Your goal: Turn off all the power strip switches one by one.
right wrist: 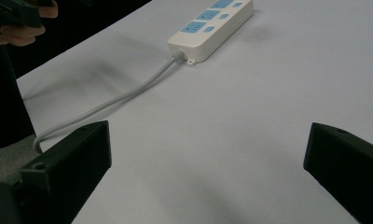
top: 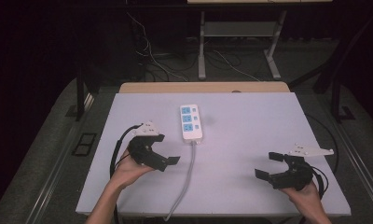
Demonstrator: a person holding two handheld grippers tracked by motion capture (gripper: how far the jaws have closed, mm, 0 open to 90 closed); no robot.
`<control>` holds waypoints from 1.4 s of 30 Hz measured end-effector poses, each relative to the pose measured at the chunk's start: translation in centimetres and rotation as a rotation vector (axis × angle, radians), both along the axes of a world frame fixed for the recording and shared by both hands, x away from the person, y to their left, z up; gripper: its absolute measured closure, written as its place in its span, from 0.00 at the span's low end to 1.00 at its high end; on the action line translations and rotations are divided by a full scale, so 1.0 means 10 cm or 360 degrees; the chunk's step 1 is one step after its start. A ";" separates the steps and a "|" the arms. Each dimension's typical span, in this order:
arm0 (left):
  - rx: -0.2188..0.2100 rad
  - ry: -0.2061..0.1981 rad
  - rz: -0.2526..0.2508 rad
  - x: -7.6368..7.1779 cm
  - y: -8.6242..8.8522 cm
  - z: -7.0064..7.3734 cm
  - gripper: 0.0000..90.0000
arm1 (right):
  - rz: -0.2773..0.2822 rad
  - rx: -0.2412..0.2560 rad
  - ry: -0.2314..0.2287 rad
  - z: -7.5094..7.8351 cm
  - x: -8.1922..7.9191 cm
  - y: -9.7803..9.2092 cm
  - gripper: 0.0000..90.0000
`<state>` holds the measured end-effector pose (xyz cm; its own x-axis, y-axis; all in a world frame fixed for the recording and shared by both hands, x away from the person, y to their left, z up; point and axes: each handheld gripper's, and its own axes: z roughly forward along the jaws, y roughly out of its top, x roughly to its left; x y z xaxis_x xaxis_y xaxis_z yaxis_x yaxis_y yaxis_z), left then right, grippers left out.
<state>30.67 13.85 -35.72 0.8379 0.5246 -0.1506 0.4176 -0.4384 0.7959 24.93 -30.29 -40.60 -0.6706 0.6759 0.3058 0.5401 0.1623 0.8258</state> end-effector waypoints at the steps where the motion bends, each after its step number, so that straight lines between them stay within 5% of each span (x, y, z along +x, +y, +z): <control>1: 0.0000 0.0002 -0.0001 0.01 -0.01 0.01 0.00 | 0.0000 0.0003 -0.0001 0.00 0.00 0.00 0.01; 42: 0.0129 -0.0001 -0.0095 0.62 -0.35 0.22 0.00 | -0.0009 -0.0006 -0.0002 0.00 -0.01 -0.03 0.01</control>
